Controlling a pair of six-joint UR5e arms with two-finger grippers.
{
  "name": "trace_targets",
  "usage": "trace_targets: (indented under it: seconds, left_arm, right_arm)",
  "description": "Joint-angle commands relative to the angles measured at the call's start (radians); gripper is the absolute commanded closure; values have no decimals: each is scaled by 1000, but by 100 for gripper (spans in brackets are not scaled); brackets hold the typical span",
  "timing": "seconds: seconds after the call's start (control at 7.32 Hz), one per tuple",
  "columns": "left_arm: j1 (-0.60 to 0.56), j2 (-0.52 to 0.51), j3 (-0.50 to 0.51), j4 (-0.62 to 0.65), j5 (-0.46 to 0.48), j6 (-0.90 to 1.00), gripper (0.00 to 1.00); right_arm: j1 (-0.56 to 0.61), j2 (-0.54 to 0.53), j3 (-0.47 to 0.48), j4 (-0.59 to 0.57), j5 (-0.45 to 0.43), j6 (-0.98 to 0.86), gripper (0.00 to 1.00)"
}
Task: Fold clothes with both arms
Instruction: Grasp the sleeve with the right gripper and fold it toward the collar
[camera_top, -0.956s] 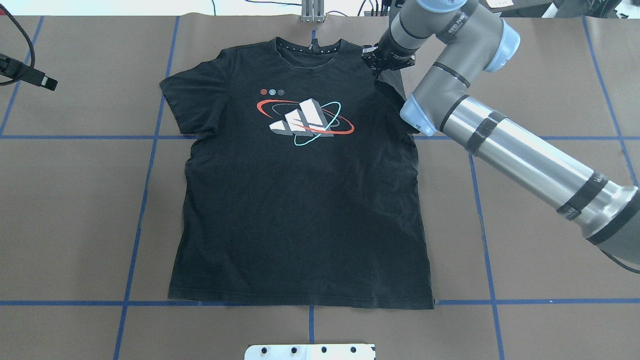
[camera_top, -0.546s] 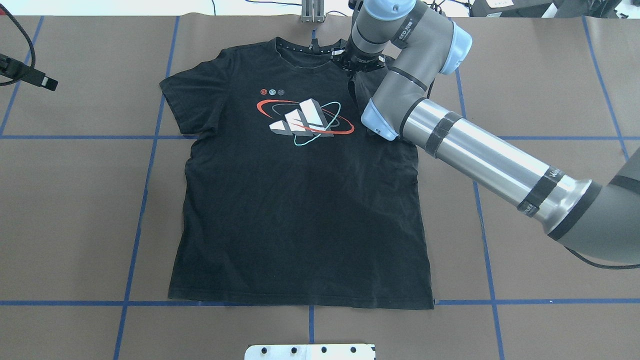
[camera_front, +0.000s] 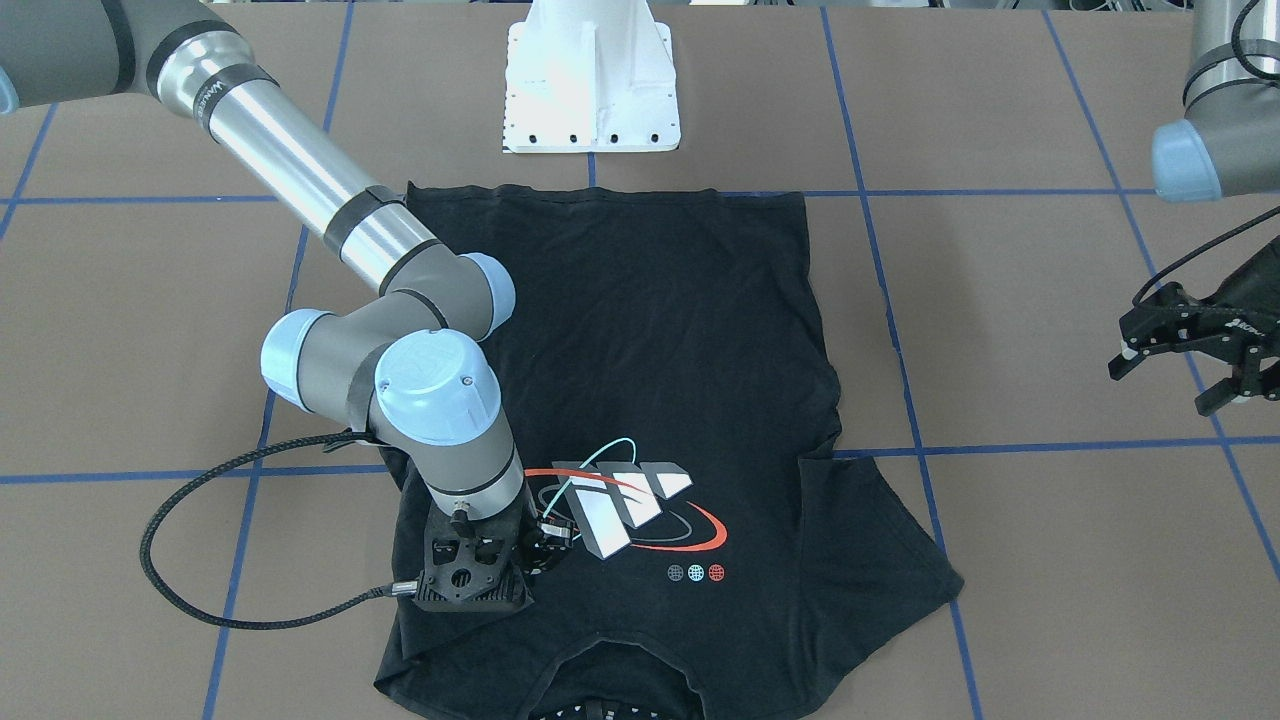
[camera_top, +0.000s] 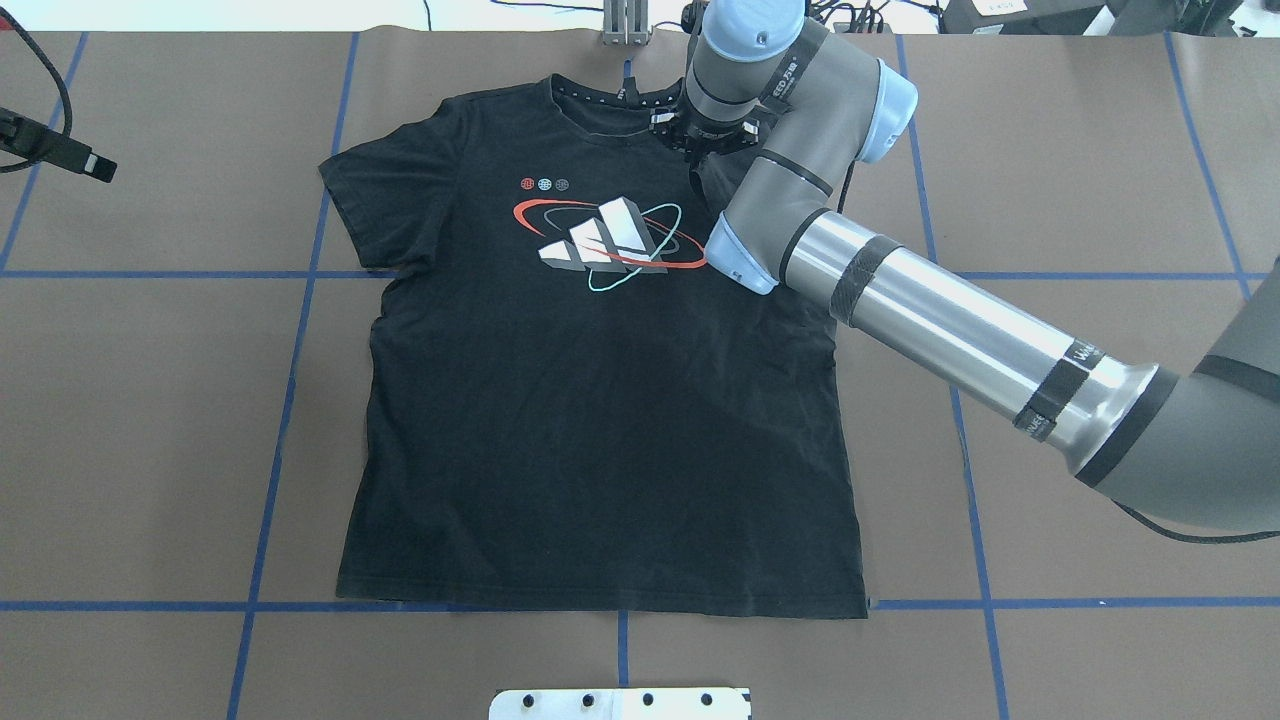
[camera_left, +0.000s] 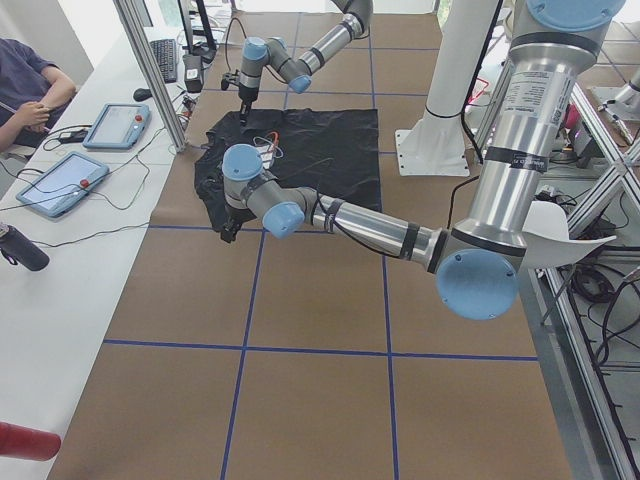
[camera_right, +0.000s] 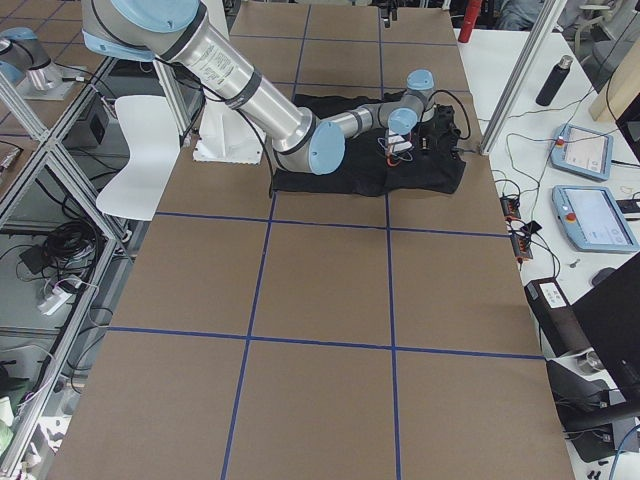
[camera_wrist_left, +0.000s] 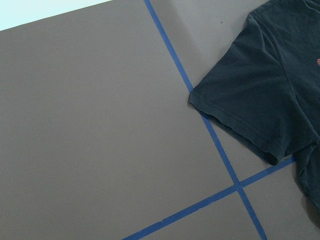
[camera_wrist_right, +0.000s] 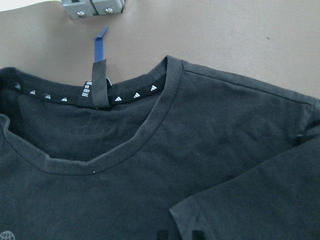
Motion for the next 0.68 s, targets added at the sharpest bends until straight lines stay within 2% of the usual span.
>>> trace_targets:
  seconds: [0.0, 0.14, 0.27, 0.55]
  left_arm:
    - [6, -51, 58, 0, 3, -39, 0]
    - [18, -104, 122, -49, 49, -131, 0]
    - [59, -115, 182, -145, 112, -220, 0]
    - [101, -196, 343, -293, 205, -352, 0]
  right_arm:
    - [-4, 37, -4, -15, 1, 21, 0]
    - [5, 48, -3, -73, 37, 1, 0]
    - [25, 67, 4, -139, 64, -24, 0]
    - [79, 56, 52, -256, 125, -180, 0]
